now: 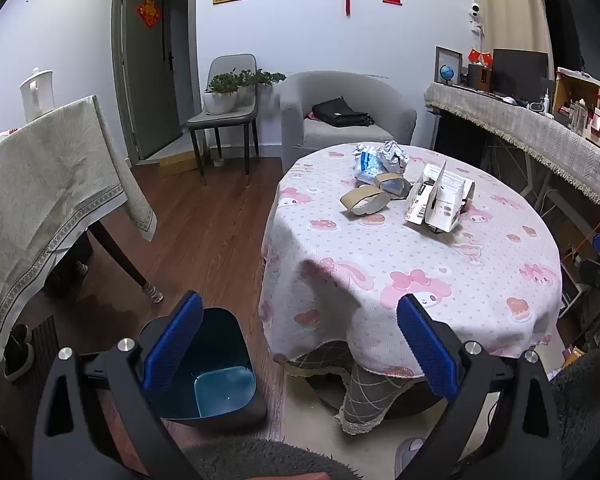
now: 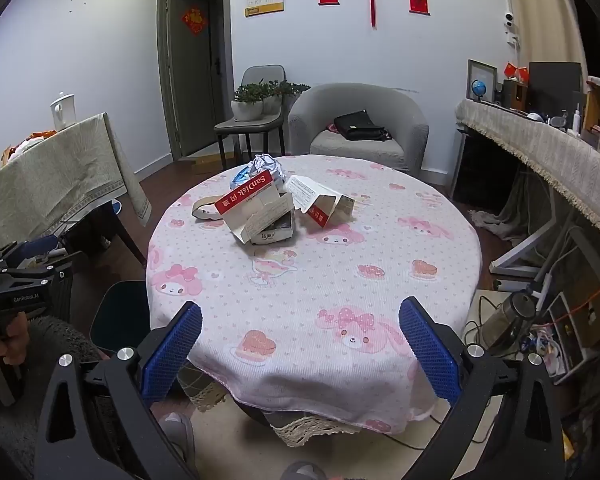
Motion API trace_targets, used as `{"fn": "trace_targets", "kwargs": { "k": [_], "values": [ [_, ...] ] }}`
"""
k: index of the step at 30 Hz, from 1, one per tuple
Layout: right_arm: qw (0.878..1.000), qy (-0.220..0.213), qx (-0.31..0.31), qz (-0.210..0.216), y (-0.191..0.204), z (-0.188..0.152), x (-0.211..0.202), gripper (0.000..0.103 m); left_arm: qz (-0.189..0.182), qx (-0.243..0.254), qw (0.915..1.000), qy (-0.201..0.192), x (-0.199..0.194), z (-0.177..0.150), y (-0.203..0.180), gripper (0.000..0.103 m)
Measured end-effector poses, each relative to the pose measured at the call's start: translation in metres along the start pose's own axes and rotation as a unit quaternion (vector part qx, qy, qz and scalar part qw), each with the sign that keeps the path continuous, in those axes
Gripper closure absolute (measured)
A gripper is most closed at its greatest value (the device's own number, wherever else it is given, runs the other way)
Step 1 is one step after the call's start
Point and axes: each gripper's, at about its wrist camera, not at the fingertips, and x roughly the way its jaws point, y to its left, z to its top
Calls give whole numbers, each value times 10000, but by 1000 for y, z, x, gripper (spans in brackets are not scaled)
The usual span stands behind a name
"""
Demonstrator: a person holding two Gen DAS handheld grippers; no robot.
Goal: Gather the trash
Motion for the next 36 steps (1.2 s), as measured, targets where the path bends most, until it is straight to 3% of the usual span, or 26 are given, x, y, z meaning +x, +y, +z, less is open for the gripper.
{"fn": "trace_targets", "kwargs": {
  "k": [36],
  "values": [
    [10000, -30, -15, -4, 1, -1, 0, 3, -3, -12, 10000, 11, 0, -1, 3, 4]
  ]
}}
